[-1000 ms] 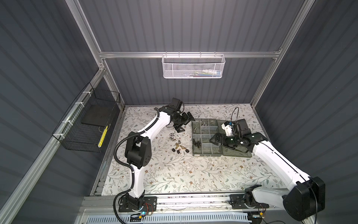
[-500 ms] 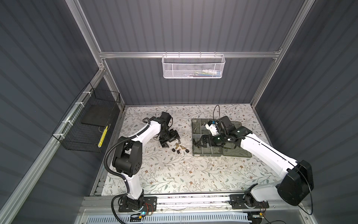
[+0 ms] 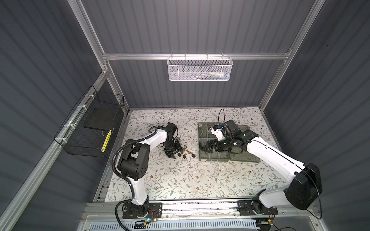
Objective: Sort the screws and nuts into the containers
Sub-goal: 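Lower the left gripper around another black hex bolt and close it, then lift the held black bolt and lower it into a box compartment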
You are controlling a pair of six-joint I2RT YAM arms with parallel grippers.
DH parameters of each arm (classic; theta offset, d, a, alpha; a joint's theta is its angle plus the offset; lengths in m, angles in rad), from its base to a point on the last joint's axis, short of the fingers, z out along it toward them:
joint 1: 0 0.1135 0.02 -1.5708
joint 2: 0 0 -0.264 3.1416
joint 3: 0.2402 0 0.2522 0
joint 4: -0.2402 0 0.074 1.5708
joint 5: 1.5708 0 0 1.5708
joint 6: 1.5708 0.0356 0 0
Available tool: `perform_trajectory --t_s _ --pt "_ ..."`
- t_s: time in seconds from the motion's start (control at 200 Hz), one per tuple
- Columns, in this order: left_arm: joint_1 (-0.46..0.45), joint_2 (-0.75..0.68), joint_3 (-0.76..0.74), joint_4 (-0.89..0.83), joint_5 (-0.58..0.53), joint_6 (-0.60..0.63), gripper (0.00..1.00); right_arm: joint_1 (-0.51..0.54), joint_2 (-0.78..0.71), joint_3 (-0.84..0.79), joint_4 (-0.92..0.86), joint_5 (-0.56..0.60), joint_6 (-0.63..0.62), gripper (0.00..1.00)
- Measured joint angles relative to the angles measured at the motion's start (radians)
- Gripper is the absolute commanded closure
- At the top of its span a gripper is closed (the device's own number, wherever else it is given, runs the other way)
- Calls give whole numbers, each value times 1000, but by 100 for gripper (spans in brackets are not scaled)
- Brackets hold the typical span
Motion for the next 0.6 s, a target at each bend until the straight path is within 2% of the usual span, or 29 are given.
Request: perform_trajectory --t_s 0.365,0.6 --pt "0 68 28 10 -5 8 61 0 -26 0 -3 33 -8 1" --pt "0 82 40 14 -16 13 76 0 -29 0 -3 45 -8 1"
